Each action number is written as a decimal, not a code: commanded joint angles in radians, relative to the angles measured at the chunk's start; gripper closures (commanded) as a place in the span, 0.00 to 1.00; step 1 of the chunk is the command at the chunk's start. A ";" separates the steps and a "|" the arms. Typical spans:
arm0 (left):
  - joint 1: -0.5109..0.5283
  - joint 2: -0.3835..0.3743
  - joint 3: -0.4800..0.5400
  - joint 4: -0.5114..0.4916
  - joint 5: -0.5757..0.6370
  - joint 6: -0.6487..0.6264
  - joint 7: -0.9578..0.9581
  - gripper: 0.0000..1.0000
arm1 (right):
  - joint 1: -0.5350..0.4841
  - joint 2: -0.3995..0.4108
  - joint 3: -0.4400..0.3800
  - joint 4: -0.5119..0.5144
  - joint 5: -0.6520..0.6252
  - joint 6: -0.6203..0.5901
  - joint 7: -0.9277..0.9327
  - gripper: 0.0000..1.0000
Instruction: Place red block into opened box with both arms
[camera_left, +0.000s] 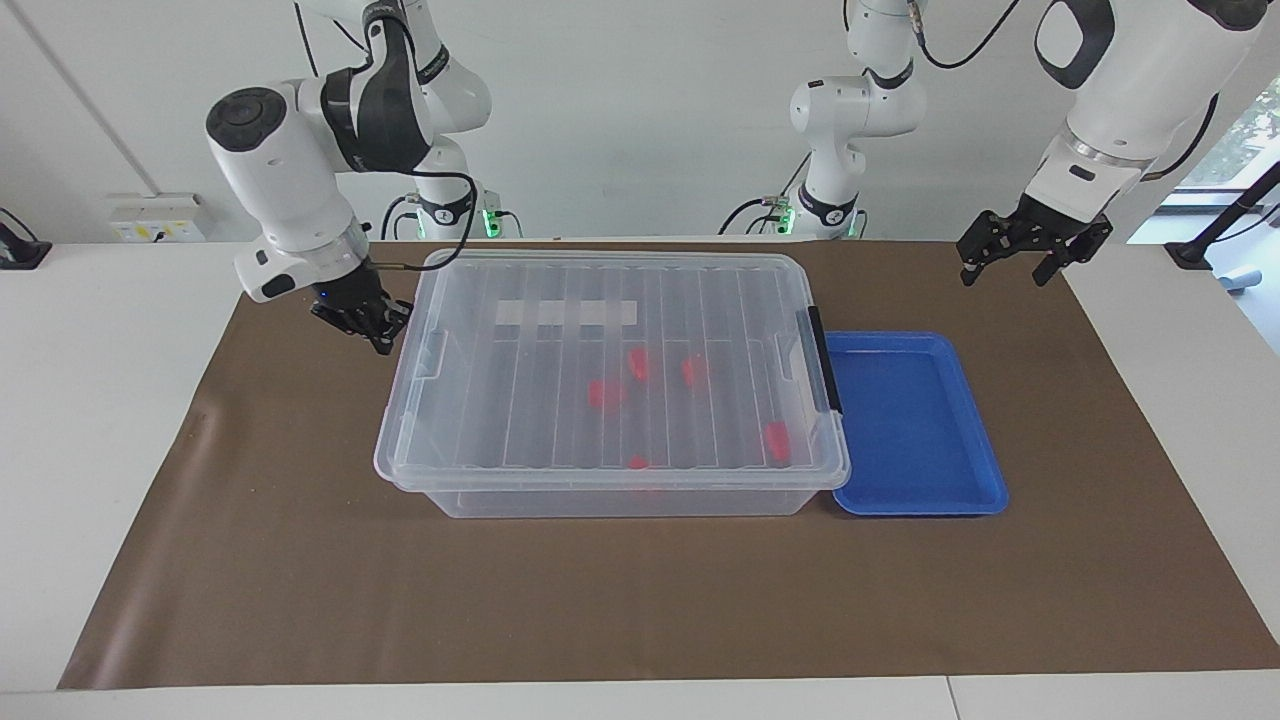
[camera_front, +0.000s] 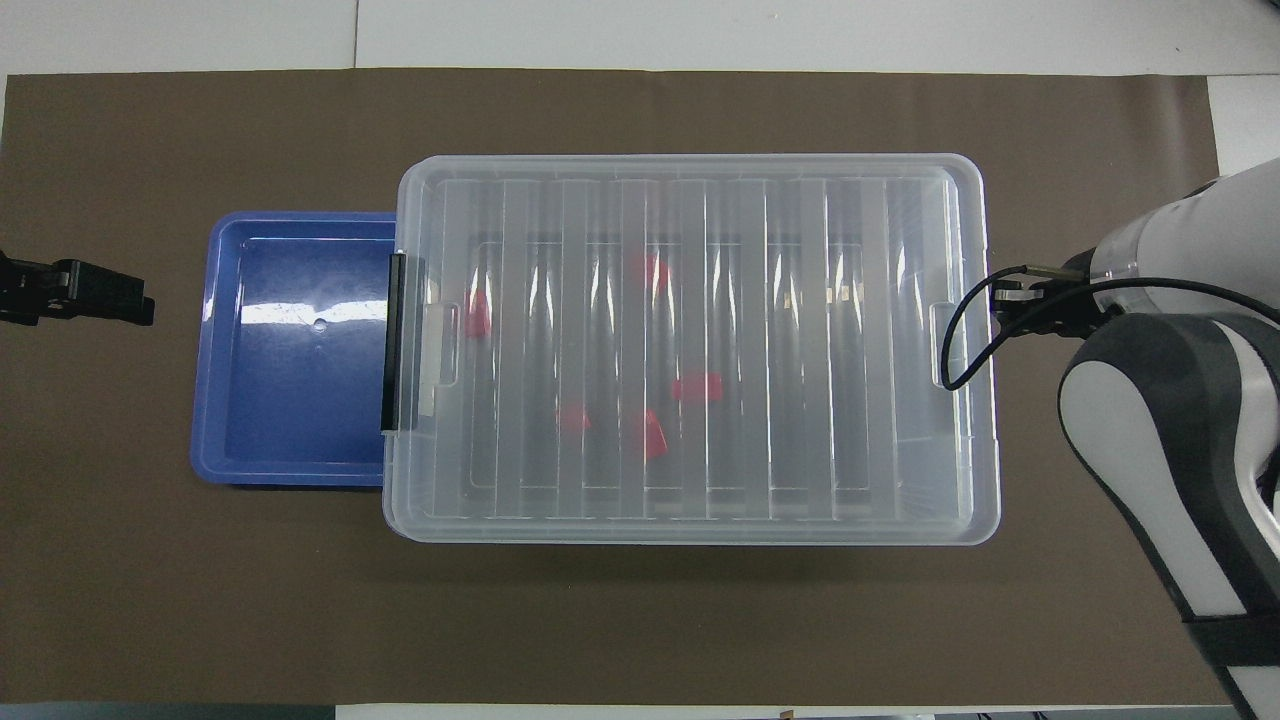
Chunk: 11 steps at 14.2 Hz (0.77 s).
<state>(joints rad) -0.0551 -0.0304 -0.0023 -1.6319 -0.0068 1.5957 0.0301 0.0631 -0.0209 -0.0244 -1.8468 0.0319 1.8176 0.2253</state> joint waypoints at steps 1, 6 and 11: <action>0.011 -0.028 -0.002 -0.026 -0.012 -0.005 0.008 0.00 | -0.060 -0.004 0.000 0.116 0.005 -0.133 -0.070 1.00; 0.011 -0.028 -0.002 -0.026 -0.012 -0.005 0.008 0.00 | -0.127 -0.050 0.000 0.147 0.006 -0.227 -0.128 1.00; 0.011 -0.028 -0.002 -0.028 -0.012 -0.005 0.008 0.00 | -0.135 -0.037 0.015 0.184 -0.013 -0.265 -0.218 0.00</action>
<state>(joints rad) -0.0551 -0.0304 -0.0023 -1.6319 -0.0068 1.5957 0.0301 -0.0678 -0.0719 -0.0270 -1.7027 0.0308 1.5772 0.0328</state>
